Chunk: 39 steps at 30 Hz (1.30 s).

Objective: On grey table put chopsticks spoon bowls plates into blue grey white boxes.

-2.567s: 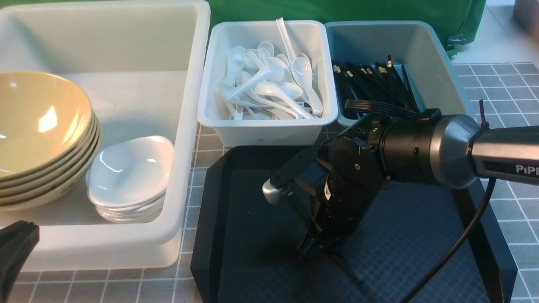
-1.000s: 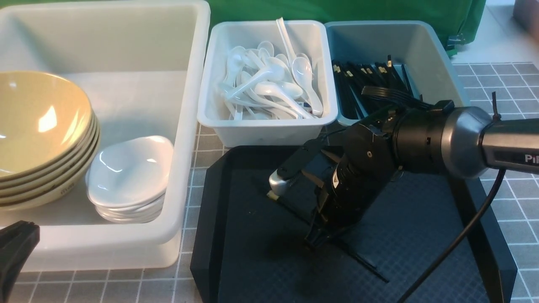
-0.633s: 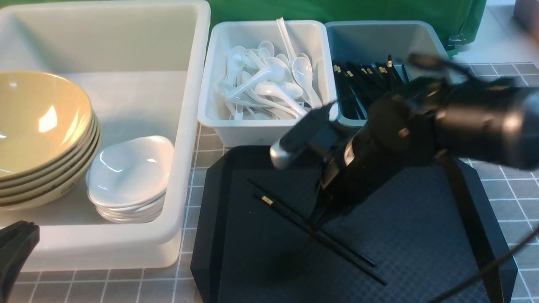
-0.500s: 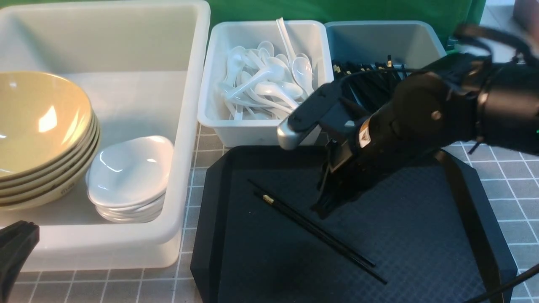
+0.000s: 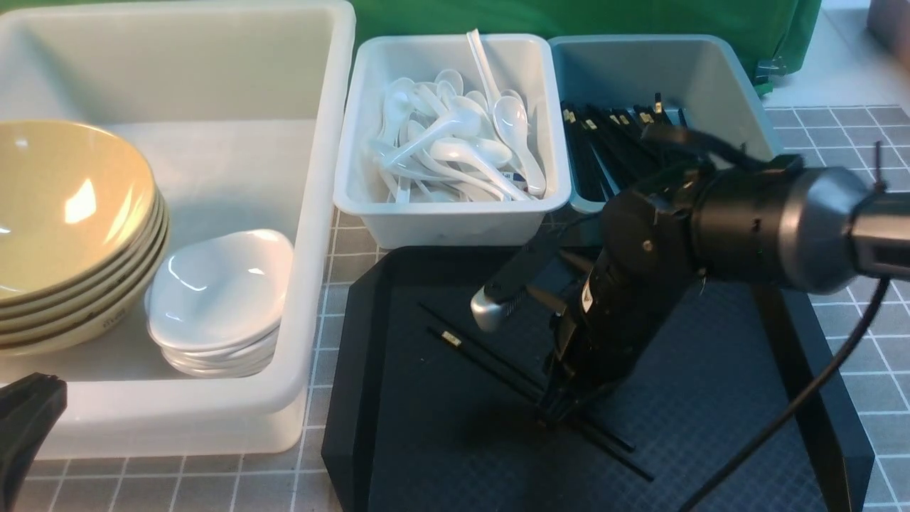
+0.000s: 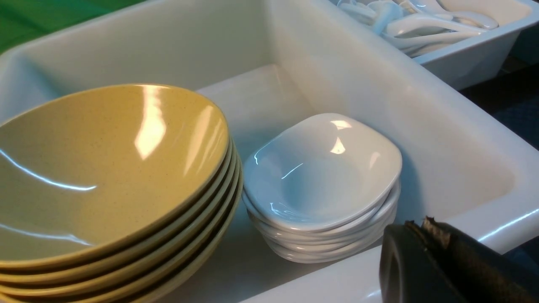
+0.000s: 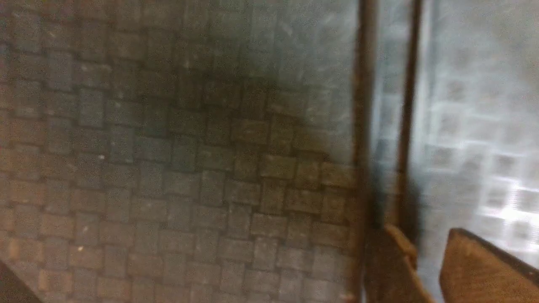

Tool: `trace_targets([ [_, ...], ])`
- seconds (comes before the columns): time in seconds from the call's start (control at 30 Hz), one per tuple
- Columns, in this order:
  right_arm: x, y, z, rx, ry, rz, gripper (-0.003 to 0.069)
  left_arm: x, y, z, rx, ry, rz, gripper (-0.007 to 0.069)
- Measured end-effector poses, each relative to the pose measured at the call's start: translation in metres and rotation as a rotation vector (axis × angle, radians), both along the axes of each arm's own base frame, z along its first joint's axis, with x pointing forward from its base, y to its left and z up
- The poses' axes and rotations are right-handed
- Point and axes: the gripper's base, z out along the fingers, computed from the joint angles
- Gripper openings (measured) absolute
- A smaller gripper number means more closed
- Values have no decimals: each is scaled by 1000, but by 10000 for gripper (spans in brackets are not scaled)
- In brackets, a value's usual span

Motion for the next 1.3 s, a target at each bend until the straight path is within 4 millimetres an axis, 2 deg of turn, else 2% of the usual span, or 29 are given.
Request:
trace_targets([
  [0.13,2,2,-4,4,8,-3,233,0,0,0,0,0,0,-8],
  [0.23,4,3,-5,11,6,-3,204,0,0,0,0,0,0,-8],
  [0.37,6,3,-5,7,-17,33,73,0,0,0,0,0,0,-8],
  [0.43,4,1,-1,4,-19,45,56,0,0,0,0,0,0,-8],
  [0.53,-2,-7,25,-14,-68,77,55,0,0,0,0,0,0,-8],
  [0.57,-3,-8,27,-13,-74,79,55,0,0,0,0,0,0,-8],
  [0.6,-5,-13,45,-13,-130,94,55,0,0,0,0,0,0,-8],
  [0.63,-6,-13,48,-12,-139,95,55,0,0,0,0,0,0,-8],
  [0.67,-10,-21,73,-13,-227,109,55,0,0,0,0,0,0,-8],
  [0.83,-8,-38,123,18,-502,109,55,0,0,0,0,0,0,-8],
  [0.93,18,-57,152,149,-788,20,57,0,0,0,0,0,0,-8],
  [1.03,51,-83,158,277,-951,-121,84,0,0,0,0,0,0,-8],
  [1.1,72,-95,150,322,-969,-206,130,0,0,0,0,0,0,-8],
  [1.2,101,-109,127,331,-912,-329,261,0,0,0,0,0,0,-8],
  [1.23,106,-111,120,321,-881,-361,310,0,0,0,0,0,0,-8],
  [1.3,108,-112,111,298,-822,-402,358,0,0,0,0,0,0,-8],
])
